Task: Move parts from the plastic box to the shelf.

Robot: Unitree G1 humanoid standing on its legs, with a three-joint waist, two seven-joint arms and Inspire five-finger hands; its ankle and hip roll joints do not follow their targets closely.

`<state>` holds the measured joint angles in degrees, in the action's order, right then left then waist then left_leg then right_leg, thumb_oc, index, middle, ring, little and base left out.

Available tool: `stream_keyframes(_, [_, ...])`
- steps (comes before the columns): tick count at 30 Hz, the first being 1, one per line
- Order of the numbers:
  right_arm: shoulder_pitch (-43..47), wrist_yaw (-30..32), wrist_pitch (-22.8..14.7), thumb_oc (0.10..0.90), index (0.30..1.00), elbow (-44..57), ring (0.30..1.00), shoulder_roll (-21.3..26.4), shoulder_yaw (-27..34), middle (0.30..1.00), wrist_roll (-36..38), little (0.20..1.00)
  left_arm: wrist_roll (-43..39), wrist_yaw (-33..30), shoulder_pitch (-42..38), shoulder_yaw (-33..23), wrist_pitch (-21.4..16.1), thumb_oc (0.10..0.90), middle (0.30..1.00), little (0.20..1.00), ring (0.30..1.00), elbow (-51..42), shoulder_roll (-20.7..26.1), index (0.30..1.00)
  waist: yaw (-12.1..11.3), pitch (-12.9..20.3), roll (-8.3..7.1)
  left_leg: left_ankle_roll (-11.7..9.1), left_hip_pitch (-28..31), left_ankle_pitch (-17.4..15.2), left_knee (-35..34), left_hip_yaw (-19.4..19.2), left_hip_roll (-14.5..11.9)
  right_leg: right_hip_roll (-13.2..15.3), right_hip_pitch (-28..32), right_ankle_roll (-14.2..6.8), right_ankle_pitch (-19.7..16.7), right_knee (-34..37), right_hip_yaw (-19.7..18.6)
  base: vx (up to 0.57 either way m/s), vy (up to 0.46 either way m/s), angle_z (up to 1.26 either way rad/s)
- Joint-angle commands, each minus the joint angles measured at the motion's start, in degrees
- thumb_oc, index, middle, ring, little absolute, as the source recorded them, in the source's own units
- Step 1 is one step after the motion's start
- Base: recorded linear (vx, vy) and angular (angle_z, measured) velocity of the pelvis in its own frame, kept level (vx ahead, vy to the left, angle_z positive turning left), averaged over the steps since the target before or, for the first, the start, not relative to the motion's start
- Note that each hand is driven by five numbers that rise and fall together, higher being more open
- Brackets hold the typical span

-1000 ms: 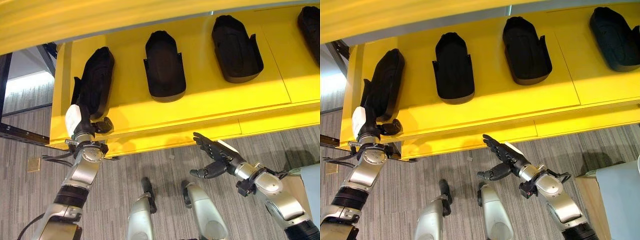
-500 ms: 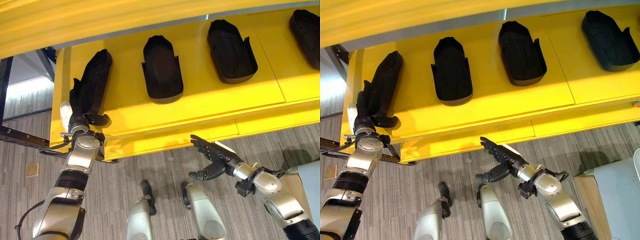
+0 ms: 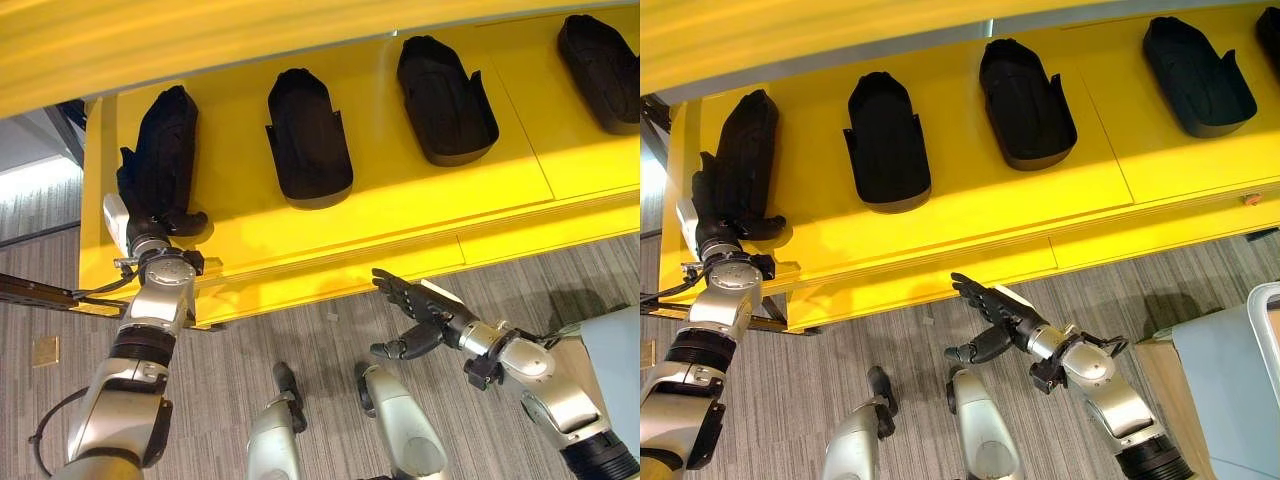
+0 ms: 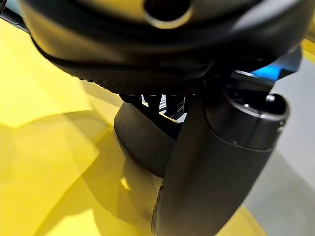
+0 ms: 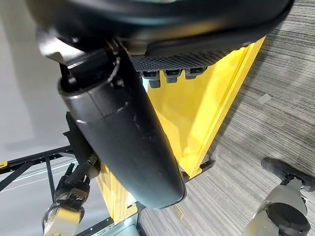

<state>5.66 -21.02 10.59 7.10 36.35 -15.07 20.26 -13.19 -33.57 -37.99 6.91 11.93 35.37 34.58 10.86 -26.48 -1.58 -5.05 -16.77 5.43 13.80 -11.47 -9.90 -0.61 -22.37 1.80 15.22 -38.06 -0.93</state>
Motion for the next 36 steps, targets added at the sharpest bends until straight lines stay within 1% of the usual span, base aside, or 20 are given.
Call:
stream_keyframes(1, [4.1,0.4,-3.9,0.9,1.0,6.6,1.0,-0.8,0.4,1.0,1.9,1.0,-7.9,3.4,0.6,3.1,-0.6,0.9,1.0,1.0,1.0,3.0,-8.9,1.0,2.8,0.9,-1.02,1.8,0.9,-6.5,4.6,0.6,-0.9,3.0,1.9,-0.8,-0.2,1.8,4.3,0.0,0.0,0.0])
stream_keyframes(4, [4.3,0.8,-4.0,0.9,1.0,6.4,1.0,-1.0,0.1,1.0,1.9,1.0,-8.9,2.3,0.9,2.8,-1.0,0.9,1.0,1.0,1.0,2.4,-9.5,1.0,2.6,0.9,-1.07,1.8,0.7,-6.5,4.7,0.8,-0.9,3.0,1.7,-0.8,-0.2,1.6,4.3,0.0,0.0,0.0])
stream_keyframes(10, [4.4,1.6,-4.3,0.9,1.0,6.1,1.0,-1.4,-0.2,1.0,2.0,1.0,-7.8,1.3,1.5,3.2,-0.3,0.9,1.0,1.0,1.0,1.9,-10.6,1.0,2.3,0.6,-1.19,1.9,0.6,-6.5,4.6,1.0,-0.9,2.8,2.0,-0.8,-0.3,2.2,4.5,0.0,0.0,0.0])
stream_keyframes(13, [4.5,2.0,-4.2,0.9,1.0,6.3,1.0,-1.6,-0.2,1.0,2.1,1.0,-8.0,0.6,2.4,3.1,-0.8,0.9,1.0,1.0,1.0,1.3,-11.0,1.0,2.0,0.4,-1.2,1.9,0.4,-6.5,4.8,1.2,-0.9,2.8,1.9,-0.8,-0.3,2.1,4.6,0.0,0.0,0.0])
stream_keyframes(18, [4.0,3.1,-5.0,0.9,1.0,6.3,1.0,-1.9,-0.5,1.0,2.2,1.0,-8.0,-1.1,5.1,3.1,-1.3,0.9,1.0,1.0,1.0,-1.0,-12.3,1.0,1.3,0.0,-1.26,2.1,0.1,-6.5,4.7,1.7,-0.6,2.7,1.9,-0.8,-0.4,2.3,4.8,0.0,-0.009,0.0])
stream_keyframes(19, [4.2,4.0,-5.6,0.9,1.0,5.9,1.0,-2.1,-0.8,1.0,2.3,1.0,-3.6,-2.4,6.7,3.6,-0.7,0.9,1.0,1.0,1.0,-2.7,-12.7,1.0,0.8,-0.1,-1.34,2.2,0.0,-6.4,4.5,1.9,-0.6,2.6,1.9,-0.8,-0.6,2.7,5.0,-0.03,-0.045,0.03])
stream_keyframes(21, [4.6,4.4,-5.4,0.9,1.0,6.2,1.0,-1.9,-0.9,1.0,2.7,1.0,-1.7,-2.5,7.0,4.2,-0.3,0.9,1.0,1.0,1.0,-3.2,-12.2,1.0,0.5,-0.2,-1.42,2.3,-0.2,-6.4,4.5,2.1,-0.5,2.6,1.7,-0.8,-0.5,2.5,5.1,-0.04,-0.028,0.03])
stream_keyframes(23, [4.8,4.4,-5.5,0.9,1.0,6.0,1.0,-1.6,-0.9,1.0,3.2,1.0,2.2,-1.7,6.2,4.9,0.0,0.9,1.0,1.0,1.0,-3.2,-11.2,1.0,0.5,-0.3,-1.48,2.3,-0.5,-6.4,4.6,2.1,-0.5,2.5,1.7,-0.8,-0.6,2.6,5.1,0.0,0.0,0.0])
stream_keyframes(25, [4.5,4.2,-6.0,0.9,1.0,5.7,1.0,-1.4,-0.8,1.0,3.4,1.0,4.5,-1.2,5.6,5.7,1.2,0.9,1.0,1.0,1.0,-4.2,-9.7,1.0,0.4,-0.2,-1.44,2.3,-0.5,-6.3,4.5,2.1,-0.4,2.5,1.6,-0.8,-0.7,2.7,5.2,0.0,0.0,0.0])
stream_keyframes(27, [4.7,4.0,-6.3,0.9,1.0,5.3,1.0,-1.1,-0.8,1.0,3.8,1.0,7.1,0.9,4.7,6.7,2.8,0.9,1.0,1.0,1.0,-4.9,-8.4,1.0,0.5,-0.3,-1.31,2.3,-0.3,-6.3,4.4,2.0,-0.4,2.6,1.8,-0.9,-0.8,2.9,5.2,0.0,0.0,0.0])
stream_keyframes(29, [4.7,3.9,-6.5,0.9,1.0,5.0,1.0,-1.1,-0.8,1.0,3.7,1.0,8.5,2.1,4.4,7.9,3.5,0.9,1.0,1.0,1.0,-5.6,-7.3,1.0,0.5,-0.3,-1.23,2.3,-0.1,-6.3,4.4,2.0,-0.5,2.6,1.8,-0.9,-0.9,2.9,5.3,0.0,0.0,0.0])
stream_keyframes(30, [4.9,4.1,-6.6,0.9,1.0,4.9,1.0,-0.9,-1.0,1.0,3.9,1.0,10.3,4.2,4.0,8.8,4.4,0.9,1.0,1.0,1.0,-6.1,-6.4,1.0,0.6,-0.3,-1.09,2.3,0.1,-6.4,4.2,1.9,-0.5,2.7,1.9,-0.9,-0.9,3.0,5.3,0.0,0.0,0.0])
stream_keyframes(32, [4.8,4.0,-6.7,0.9,1.0,4.9,1.0,-0.8,-0.9,1.0,3.9,1.0,11.3,5.3,3.9,9.7,5.2,0.9,1.0,1.0,1.0,-6.9,-5.6,1.0,0.6,-0.3,-1.0,2.3,0.1,-6.4,4.2,1.8,-0.5,2.7,1.9,-0.9,-0.9,3.0,5.3,0.0,0.0,0.0])
stream_keyframes(34, [4.8,3.6,-6.6,0.9,1.0,4.8,1.0,-0.6,-0.7,1.0,3.8,1.0,12.6,6.2,3.8,10.4,5.2,0.9,1.0,1.0,1.0,-7.0,-4.9,1.0,0.7,-0.3,-0.91,2.3,0.2,-6.5,4.3,1.8,-0.4,2.8,1.9,-0.9,-0.8,2.9,5.2,0.0,0.038,-0.01])
stream_keyframes(36, [4.8,3.0,-6.7,0.9,1.0,4.6,1.0,-0.3,-0.4,1.0,3.8,1.0,13.5,8.4,3.5,11.4,5.6,0.9,1.0,1.0,1.0,-7.3,-4.0,1.0,1.0,-0.3,-0.74,2.4,0.2,-6.6,4.3,1.6,-0.3,2.9,1.8,-0.9,-0.8,2.8,5.0,0.0,0.043,-0.01])
